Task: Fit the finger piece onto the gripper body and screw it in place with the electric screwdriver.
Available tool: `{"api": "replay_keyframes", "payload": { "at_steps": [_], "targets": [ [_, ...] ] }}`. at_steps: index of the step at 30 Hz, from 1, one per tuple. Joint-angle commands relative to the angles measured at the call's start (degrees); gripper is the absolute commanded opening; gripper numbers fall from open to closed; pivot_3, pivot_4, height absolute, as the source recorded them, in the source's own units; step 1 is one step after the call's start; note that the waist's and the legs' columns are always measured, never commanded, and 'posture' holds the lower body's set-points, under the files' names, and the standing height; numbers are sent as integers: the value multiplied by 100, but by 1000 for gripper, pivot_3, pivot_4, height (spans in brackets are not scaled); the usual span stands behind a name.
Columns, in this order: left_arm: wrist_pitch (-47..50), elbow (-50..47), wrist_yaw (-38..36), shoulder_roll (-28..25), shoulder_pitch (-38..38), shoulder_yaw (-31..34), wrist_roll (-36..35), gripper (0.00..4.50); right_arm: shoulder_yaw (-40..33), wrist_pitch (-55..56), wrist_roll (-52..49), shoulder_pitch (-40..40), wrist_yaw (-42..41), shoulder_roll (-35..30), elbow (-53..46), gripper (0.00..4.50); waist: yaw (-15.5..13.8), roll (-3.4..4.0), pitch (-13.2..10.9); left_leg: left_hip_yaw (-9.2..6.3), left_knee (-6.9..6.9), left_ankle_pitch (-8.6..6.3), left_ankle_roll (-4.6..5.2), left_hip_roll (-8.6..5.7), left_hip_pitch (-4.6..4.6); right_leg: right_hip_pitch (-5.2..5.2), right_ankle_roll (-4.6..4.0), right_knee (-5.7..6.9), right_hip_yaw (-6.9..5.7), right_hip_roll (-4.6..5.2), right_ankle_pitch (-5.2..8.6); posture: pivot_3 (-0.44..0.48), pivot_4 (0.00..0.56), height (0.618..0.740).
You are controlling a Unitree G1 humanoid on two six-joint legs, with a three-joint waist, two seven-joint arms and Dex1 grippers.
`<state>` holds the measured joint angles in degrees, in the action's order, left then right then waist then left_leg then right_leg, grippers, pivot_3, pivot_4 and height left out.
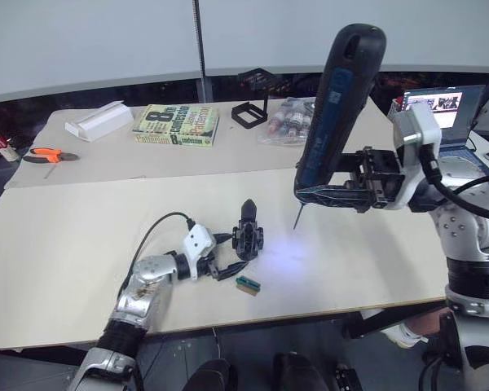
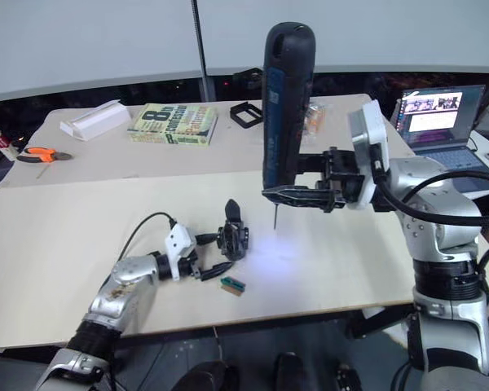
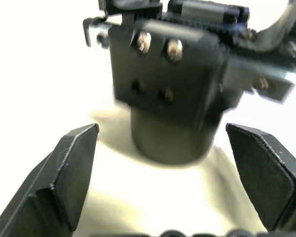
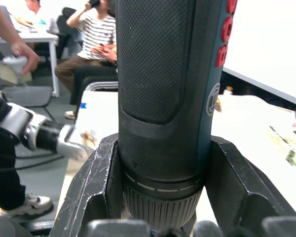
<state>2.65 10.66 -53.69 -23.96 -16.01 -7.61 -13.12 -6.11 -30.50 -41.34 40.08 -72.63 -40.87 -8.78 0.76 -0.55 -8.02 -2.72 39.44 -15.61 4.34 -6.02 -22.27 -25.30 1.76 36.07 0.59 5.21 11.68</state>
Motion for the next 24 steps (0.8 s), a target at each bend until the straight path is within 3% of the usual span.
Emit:
{"api": "replay_keyframes", "payload": {
  "at_steps": [1,7,10,13,19,24],
  "targets": [
    [-55,-296,-250,-413,275,438,-267,4441,-396,28,-237,-10,-21,-206,-242,1934,-2,0,0,1,-1,0,0,0,-1,-2,0,-1,1,0,0,0,150,740],
    [-675,-618,-1566,-1145,743,1181,-1175,4441,-492,-8,-325,-196,17,-344,-336,1934,-22,4,-6,1,-6,-2,4,1,-8,-10,0,-5,0,2,0,0,150,740],
    [-487,-1134,-2608,-1738,1088,1218,-1655,4441,-500,-62,-411,-320,39,-347,-456,1934,-38,11,-14,3,-6,-4,6,-2,-12,-8,-1,-15,0,8,0,0,150,740],
    [-313,-1657,-2963,-2039,1229,1037,-1787,4441,-477,-117,-561,-508,148,-267,-702,1934,-81,13,-17,2,-7,-5,8,-1,-11,-3,-1,-23,-2,9,0,0,150,740],
    [-9,-2205,-2782,-1907,1068,649,-1663,4441,-437,-5,-585,-975,228,-214,-1088,1934,-147,14,-20,4,-7,-7,10,-2,-10,3,0,-30,-1,9,0,0,150,740],
    [-78,-2000,-2154,-1450,735,30,-853,4441,-469,41,-566,-1387,316,-271,-1447,1934,-155,12,-22,3,-7,-5,9,-3,-7,6,0,-28,-3,8,0,0,150,740]
  ]
}}
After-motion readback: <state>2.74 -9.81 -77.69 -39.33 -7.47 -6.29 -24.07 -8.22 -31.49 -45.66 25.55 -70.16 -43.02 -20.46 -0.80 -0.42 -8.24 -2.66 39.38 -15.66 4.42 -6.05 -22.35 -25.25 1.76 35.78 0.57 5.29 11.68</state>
